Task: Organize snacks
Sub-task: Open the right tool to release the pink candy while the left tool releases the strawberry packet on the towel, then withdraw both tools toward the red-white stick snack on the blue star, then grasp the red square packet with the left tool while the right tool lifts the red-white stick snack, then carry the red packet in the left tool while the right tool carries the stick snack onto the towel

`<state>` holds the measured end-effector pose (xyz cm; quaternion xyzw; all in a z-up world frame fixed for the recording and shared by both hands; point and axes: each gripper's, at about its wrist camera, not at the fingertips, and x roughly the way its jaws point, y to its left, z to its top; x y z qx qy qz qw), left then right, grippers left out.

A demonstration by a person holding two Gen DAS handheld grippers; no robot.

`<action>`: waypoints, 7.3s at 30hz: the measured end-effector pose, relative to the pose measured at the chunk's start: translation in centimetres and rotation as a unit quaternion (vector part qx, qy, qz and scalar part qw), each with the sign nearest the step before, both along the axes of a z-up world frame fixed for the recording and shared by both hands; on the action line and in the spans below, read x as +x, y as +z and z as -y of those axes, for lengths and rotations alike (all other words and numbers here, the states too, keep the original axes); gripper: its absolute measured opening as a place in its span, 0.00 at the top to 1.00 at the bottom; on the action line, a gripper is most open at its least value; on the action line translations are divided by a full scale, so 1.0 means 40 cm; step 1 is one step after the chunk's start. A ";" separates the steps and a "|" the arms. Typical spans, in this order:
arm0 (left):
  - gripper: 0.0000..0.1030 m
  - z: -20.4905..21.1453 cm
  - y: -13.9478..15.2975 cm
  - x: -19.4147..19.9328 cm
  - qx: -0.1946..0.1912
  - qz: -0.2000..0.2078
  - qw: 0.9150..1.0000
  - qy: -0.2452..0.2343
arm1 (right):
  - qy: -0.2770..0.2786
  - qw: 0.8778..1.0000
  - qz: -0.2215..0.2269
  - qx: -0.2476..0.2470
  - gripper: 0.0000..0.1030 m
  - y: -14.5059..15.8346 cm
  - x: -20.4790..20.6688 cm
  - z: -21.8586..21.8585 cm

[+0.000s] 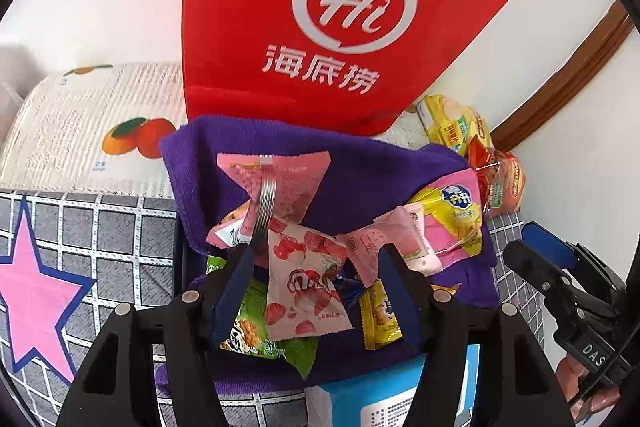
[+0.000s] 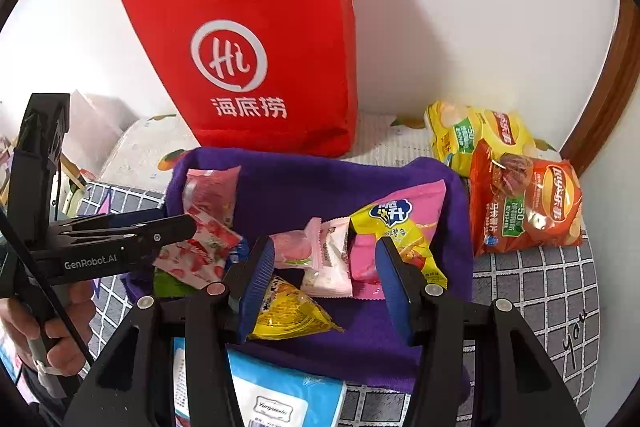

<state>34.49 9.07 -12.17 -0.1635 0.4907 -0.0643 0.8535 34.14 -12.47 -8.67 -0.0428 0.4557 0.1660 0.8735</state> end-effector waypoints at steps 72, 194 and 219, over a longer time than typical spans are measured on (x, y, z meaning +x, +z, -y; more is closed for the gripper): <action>0.40 0.053 -0.159 -0.596 0.038 -0.019 0.996 -0.074 | 0.002 1.000 0.017 -0.004 0.80 -0.175 -0.608 0.087; 0.57 0.038 0.117 -0.313 0.071 0.107 0.991 -0.048 | -0.069 0.989 0.121 0.042 0.80 0.134 -0.304 0.051; 0.57 0.025 0.078 -0.030 0.058 0.091 0.994 0.021 | -0.028 0.998 -0.024 0.058 0.80 -0.021 0.059 0.030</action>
